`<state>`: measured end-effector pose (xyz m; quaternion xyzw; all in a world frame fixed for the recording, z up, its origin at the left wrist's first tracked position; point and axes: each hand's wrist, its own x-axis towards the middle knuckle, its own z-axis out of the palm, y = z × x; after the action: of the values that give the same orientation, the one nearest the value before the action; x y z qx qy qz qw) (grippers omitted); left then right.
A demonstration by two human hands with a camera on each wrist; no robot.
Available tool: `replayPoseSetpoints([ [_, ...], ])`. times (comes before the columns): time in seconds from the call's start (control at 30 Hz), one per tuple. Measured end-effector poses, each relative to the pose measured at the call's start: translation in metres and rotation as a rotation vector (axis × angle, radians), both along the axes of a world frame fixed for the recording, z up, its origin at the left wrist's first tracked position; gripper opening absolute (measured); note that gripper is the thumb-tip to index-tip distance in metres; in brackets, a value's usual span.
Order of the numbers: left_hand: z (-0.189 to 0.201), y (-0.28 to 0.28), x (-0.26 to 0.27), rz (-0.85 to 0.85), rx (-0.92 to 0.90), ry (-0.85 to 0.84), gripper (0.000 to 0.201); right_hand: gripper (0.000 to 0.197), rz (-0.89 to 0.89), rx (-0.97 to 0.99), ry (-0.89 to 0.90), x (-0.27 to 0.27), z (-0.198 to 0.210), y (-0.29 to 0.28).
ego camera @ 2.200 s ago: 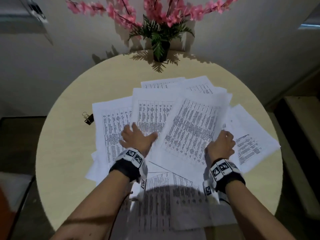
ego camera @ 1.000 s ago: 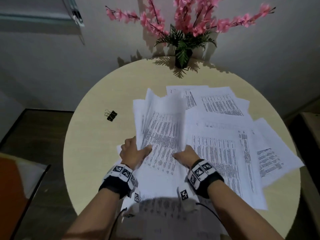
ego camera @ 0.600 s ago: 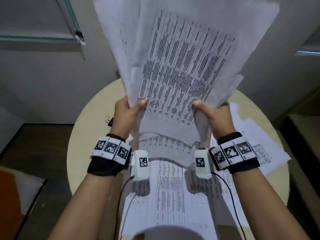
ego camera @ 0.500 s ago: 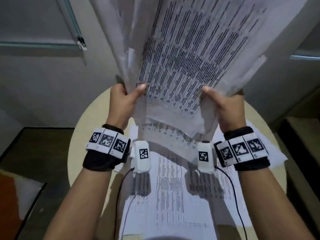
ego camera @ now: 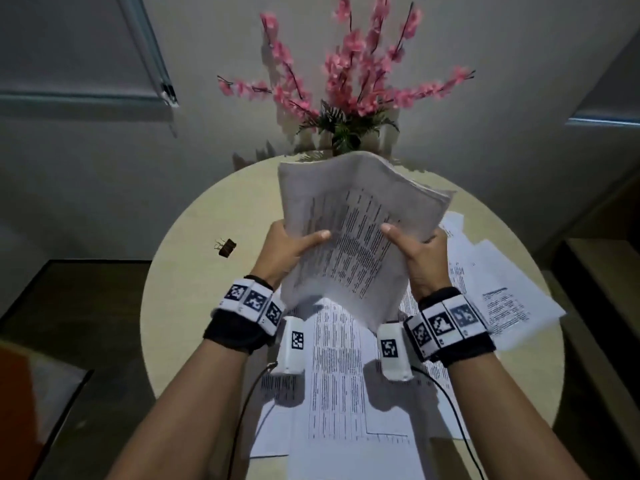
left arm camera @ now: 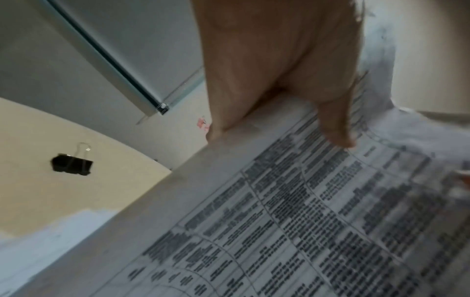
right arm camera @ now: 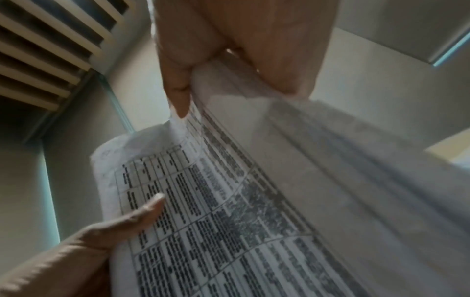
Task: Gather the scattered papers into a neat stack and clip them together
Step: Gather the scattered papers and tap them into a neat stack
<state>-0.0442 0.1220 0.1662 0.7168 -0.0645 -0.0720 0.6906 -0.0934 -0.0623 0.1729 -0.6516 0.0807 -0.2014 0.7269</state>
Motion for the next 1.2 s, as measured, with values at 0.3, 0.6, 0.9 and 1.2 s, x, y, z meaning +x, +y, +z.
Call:
replayPoseSetpoints([
  [0.3,-0.010,0.023,0.006,-0.049,-0.085,0.042,0.081,0.034,-0.026,-0.045,0.104,-0.009,-0.020,-0.012],
  [0.6,-0.088,0.025,-0.002,0.278,0.131,0.359,0.028,0.015,-0.166,-0.208,0.403,-0.017,-0.086,0.018],
  [0.9,-0.144,0.053,-0.029,0.076,0.791,0.463,0.024,0.045,0.059,-0.976,1.045,-0.035,-0.149,0.036],
  [1.2,-0.134,0.089,-0.023,0.183,0.686,0.416,0.009,0.049,-0.082,-0.939,1.104,-0.036,-0.150,-0.001],
])
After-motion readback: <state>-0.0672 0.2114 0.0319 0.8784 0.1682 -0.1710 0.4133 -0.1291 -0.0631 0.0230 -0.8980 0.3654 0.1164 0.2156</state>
